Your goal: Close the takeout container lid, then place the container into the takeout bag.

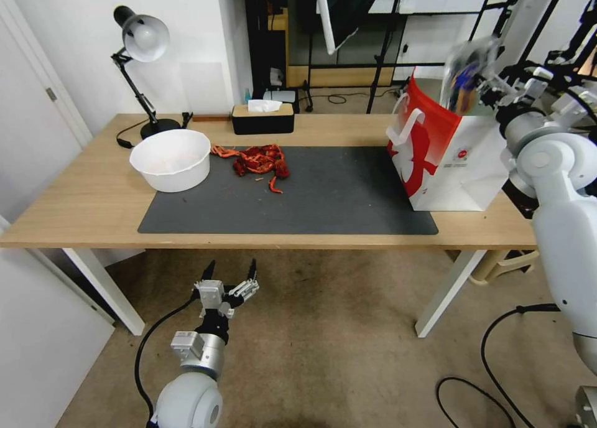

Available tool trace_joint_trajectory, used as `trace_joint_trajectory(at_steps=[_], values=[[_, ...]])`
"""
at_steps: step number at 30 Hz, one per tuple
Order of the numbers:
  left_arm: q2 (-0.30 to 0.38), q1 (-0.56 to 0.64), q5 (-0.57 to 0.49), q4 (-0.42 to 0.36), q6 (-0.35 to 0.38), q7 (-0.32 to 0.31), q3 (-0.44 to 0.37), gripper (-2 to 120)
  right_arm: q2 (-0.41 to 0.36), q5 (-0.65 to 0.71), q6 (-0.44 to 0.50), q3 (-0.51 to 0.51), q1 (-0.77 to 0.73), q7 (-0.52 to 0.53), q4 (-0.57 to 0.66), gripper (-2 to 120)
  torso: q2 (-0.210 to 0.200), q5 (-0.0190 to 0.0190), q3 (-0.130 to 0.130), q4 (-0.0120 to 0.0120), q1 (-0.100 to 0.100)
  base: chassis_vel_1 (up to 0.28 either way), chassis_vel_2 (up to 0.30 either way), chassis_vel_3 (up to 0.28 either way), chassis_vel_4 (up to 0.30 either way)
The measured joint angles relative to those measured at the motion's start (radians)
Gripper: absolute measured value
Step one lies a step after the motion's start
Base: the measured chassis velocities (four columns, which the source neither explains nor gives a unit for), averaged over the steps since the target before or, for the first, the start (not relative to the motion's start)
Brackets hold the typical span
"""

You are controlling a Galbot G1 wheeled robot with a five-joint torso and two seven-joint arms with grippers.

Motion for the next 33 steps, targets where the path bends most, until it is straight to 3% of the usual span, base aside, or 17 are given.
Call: trace_joint_trajectory(at_steps=[10,12,15,24,32,33], values=[[0.006,-0.002,-0.011,-0.011,0.010,-0.001,-0.006,100,-0.009,0.004,0.002,0.002,-0.009,-0.023,0.033,80,0.000,-0.0002,0.000,0.0000,0.000,0.000,0.000,0.000,0.000],[0.004,0.003,-0.012,-0.013,0.010,0.005,-0.007,100,-0.017,0.005,0.014,-0.001,-0.020,-0.053,0.077,91,0.000,-0.0002,0.000,0.0000,0.000,0.000,0.000,0.000,0.000],[0.002,0.004,-0.013,-0.013,0.008,0.011,-0.009,100,-0.022,0.007,0.026,-0.005,-0.033,-0.079,0.121,97,0.000,-0.0003,0.000,0.0001,0.000,0.000,0.000,0.000,0.000],[-0.001,0.013,-0.025,-0.018,-0.005,0.028,-0.023,100,-0.030,-0.039,0.065,-0.032,-0.178,-0.183,0.330,100,0.000,-0.0002,0.000,0.0001,0.000,0.000,0.000,0.000,0.000],[-0.008,0.025,0.011,-0.029,-0.008,0.025,-0.034,100,-0.011,-0.246,0.149,-0.035,-0.440,-0.291,0.447,100,0.000,-0.0004,0.000,-0.0003,0.000,0.000,0.000,0.000,0.000],[-0.010,0.027,0.025,-0.031,-0.012,0.025,-0.038,100,0.006,-0.343,0.203,-0.026,-0.524,-0.318,0.464,100,0.000,-0.0002,0.000,0.0000,0.000,0.000,0.000,0.000,0.000]])
